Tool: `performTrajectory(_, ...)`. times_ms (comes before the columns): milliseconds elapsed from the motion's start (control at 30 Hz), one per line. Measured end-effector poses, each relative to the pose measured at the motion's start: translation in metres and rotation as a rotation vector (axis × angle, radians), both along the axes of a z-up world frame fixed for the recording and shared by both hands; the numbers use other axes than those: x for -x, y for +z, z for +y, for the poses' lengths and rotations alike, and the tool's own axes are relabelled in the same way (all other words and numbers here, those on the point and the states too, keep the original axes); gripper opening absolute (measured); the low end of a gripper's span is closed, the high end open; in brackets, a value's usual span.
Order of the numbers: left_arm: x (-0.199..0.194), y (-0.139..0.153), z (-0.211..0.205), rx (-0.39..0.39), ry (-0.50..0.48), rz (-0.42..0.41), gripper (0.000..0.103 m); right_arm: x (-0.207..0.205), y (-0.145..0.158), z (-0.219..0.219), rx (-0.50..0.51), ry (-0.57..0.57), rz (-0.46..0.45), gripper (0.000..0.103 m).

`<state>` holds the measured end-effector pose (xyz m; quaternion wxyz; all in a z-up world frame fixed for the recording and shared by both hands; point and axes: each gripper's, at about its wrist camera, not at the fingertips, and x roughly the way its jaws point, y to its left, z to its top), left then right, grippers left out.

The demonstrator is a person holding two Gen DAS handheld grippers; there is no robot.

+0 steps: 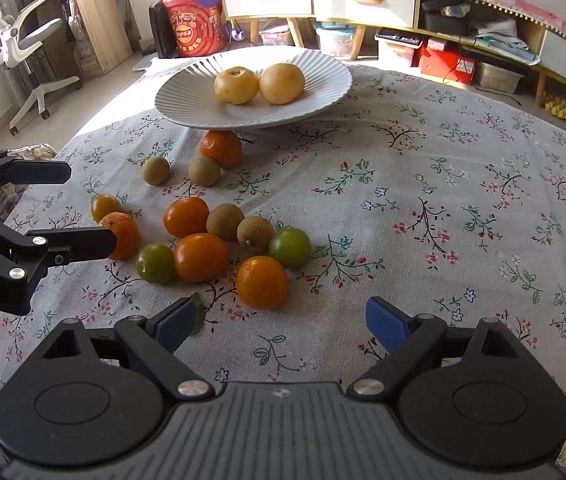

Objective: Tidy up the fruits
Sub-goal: 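Withdraw both tools from the plate toward the oranges, then close left tool on an orange while right tool grasps another orange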

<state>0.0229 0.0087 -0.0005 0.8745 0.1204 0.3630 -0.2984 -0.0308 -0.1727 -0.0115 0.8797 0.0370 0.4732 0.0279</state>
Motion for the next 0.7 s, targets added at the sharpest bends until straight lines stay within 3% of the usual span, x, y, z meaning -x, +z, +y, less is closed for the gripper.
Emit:
performTrajectory(233, 0.005, -0.001, -0.003, 0.047, -0.059, 0.007, 0.085, -0.001, -0.002, 0.003, 0.001, 0.020, -0.012, 0.078)
performTrajectory(300, 0.005, -0.002, -0.005, 0.058, -0.078, 0.018, 0.076, -0.001, -0.003, 0.004, 0.003, 0.027, -0.008, 0.073)
performTrajectory(433, 0.005, -0.005, -0.012, 0.074, -0.118, 0.044, 0.066, -0.002, -0.004, 0.002, -0.006, 0.032, -0.009, 0.061)
performTrajectory(700, 0.000, -0.007, -0.025, 0.061, -0.145, 0.066, 0.046, -0.004, -0.004, 0.001, -0.013, 0.039, -0.018, 0.051)
